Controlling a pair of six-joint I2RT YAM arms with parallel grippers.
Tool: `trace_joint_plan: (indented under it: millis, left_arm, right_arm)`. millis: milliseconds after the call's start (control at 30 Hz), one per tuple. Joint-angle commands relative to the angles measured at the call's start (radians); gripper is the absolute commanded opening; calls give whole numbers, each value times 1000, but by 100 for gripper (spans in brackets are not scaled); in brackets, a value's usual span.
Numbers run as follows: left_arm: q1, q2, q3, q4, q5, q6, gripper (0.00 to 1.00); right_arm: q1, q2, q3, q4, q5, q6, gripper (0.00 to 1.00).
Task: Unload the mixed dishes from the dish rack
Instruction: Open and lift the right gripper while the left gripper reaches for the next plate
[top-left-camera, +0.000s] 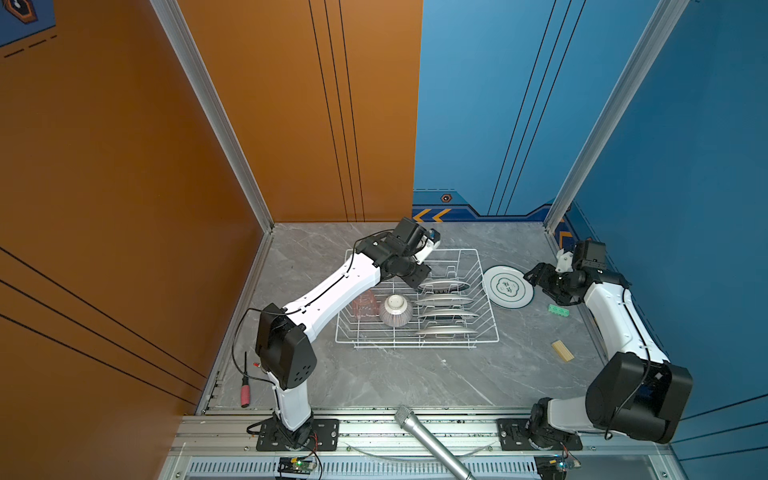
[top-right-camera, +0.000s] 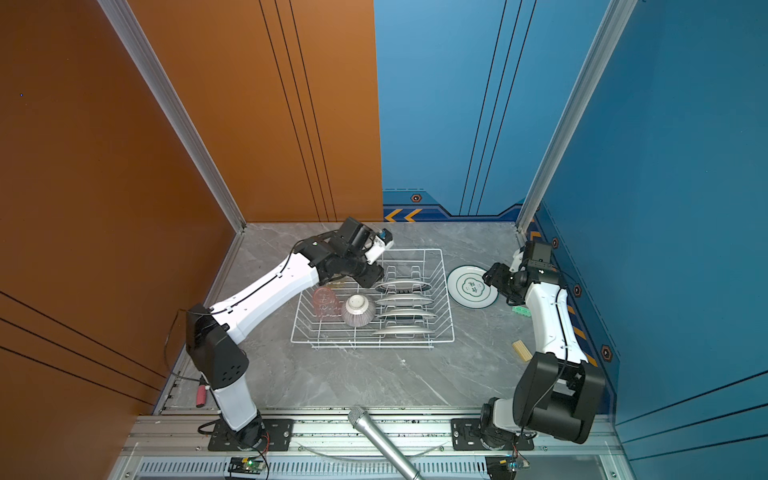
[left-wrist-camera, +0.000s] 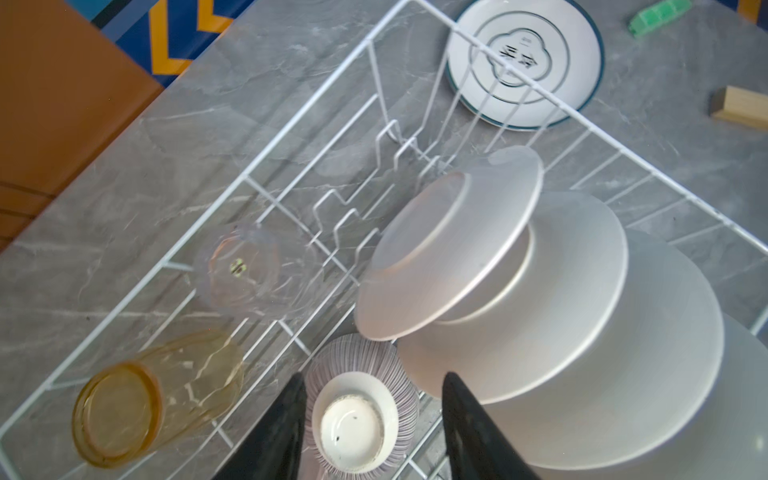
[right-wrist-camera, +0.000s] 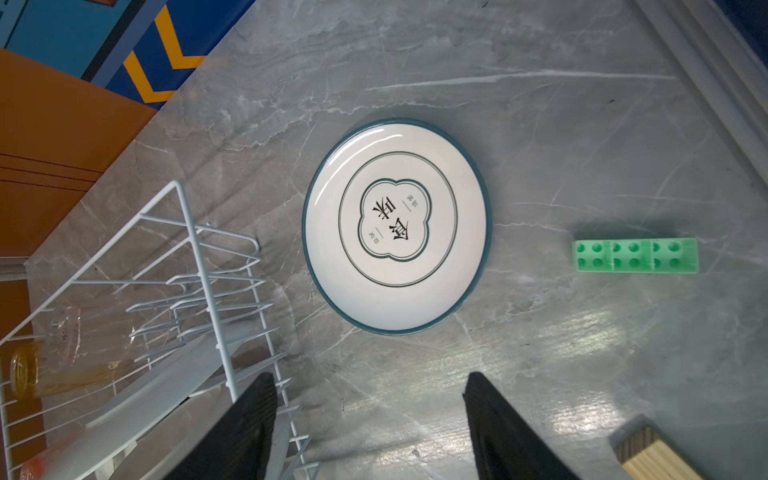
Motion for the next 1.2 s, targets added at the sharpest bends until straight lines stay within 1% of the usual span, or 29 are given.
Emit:
trace_joint_plan:
  millis: [0,100,233,567,733,900,1167]
  left_arm:
    - [-49,21,41,-28,-45,147,50]
    - [-77,33,57,-29,-59,177,49]
    - [-96,51,70,-29,-45,200,50]
    - [-104,141,151,-45,-25,280,50]
    - [-105,192,196,-61,-29,317,48]
    - [-106,232,216,-62,-54,347,43]
    - [-109,278,245,-62,-121,387,32]
  right_arm:
    - [34,-19,27,-40,-13,-8,71]
    - [60,-16,29,-39,-13,-7,71]
    - [73,-13,33,-39,-15,-7,71]
    - [71,-41,46,-40,-25,-8,71]
    - [57,-52,43,-40,-33,-9,71]
    - [46,-58,41,-39,-41,-15,71]
    - [37,-60,37,-36,-49,-18,71]
